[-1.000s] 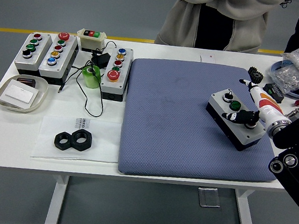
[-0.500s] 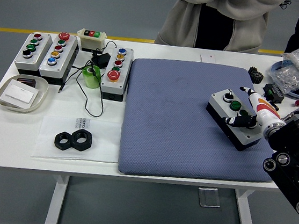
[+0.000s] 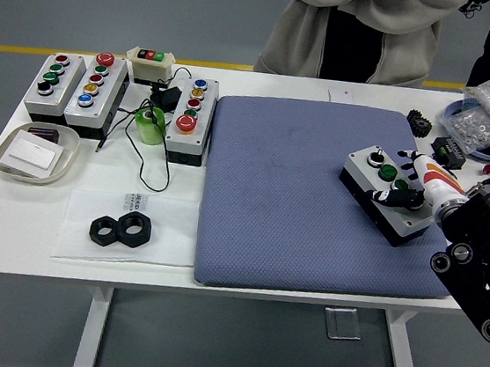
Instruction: Pick up the button,place it on the desk,press the button,press the button
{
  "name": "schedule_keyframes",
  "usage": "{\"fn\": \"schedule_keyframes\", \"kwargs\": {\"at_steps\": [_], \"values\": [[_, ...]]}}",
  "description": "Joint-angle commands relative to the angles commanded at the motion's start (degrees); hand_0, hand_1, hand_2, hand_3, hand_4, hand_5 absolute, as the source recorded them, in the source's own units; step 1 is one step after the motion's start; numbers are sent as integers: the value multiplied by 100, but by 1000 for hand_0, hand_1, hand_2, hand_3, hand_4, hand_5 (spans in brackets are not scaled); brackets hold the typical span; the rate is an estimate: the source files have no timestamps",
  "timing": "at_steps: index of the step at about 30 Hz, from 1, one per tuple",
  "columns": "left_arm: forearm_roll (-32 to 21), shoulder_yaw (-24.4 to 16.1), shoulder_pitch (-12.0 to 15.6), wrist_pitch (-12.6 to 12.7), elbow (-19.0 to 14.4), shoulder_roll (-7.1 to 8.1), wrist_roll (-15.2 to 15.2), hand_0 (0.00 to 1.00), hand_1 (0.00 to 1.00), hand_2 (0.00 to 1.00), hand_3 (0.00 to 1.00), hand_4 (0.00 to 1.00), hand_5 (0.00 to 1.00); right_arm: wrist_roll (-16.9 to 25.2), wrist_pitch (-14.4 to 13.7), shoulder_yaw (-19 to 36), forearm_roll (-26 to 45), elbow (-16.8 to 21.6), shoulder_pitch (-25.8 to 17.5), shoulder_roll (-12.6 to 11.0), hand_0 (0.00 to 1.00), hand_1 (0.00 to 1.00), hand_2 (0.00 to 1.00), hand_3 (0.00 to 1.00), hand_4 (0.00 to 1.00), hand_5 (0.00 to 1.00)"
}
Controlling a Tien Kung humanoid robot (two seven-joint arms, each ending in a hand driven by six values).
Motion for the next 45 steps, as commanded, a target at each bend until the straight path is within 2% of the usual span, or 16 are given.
{"fn": "schedule_keyframes", "kwargs": {"at_steps": [1,6,7,12,13,18,19,22,25,30,31,38,41,45], "values": [[-4,1,0,0,1,-1,-1,706,831,894,827,642,998,-11,2,-7,-18,-2,2,-6,868,618,661,862,977,244],[4,-6,-1,-1,3,-2,4,706,831,894,827,642,998,-37,24,-33,-57,-3,15,-22,868,618,661,862,977,244],[5,-6,-1,-1,3,-2,4,706,832,894,826,644,998,-38,25,-34,-59,-3,15,-23,822,555,592,823,970,234],[-14,5,-6,-5,7,-1,0,706,832,894,826,644,998,-22,163,-101,-102,12,47,-81,822,555,592,823,970,234],[-17,6,-7,-4,8,-2,0,705,832,894,826,644,998,-15,192,-114,-99,14,53,-93,810,548,578,795,966,231],[-53,26,-12,-7,10,0,-11,705,832,894,826,644,998,21,377,-198,-149,39,92,-172,810,548,578,795,966,231],[-54,26,-13,-6,11,-1,-11,707,832,894,826,644,998,25,410,-215,-165,43,100,-186,795,534,560,756,955,211],[-59,30,-13,-6,12,0,-13,707,832,894,826,644,998,56,514,-276,-222,62,129,-241,795,534,560,756,955,211],[-69,31,-14,-5,14,-2,-13,707,833,894,825,645,998,177,681,-435,-264,113,194,-379,812,535,558,757,948,200],[-93,45,-17,-7,15,-3,-16,707,833,894,825,645,998,553,797,-741,-278,143,316,-610,812,535,558,757,948,200],[-99,49,-19,-8,15,-2,-17,708,833,894,826,645,998,631,832,-814,-288,148,351,-664,856,545,552,752,922,159],[-139,65,-23,-9,18,-6,-25,710,833,894,825,643,998,1152,1069,-1237,-252,210,551,-952,880,546,545,745,923,149],[-135,59,-25,-6,20,-9,-21,710,833,894,825,643,998,1560,1271,-1498,-264,232,705,-1107,880,546,545,745,923,149],[-142,60,-25,-6,21,-10,-22,711,833,894,826,645,998,1916,1339,-1670,-227,232,829,-1235,884,552,542,743,920,152]]}}
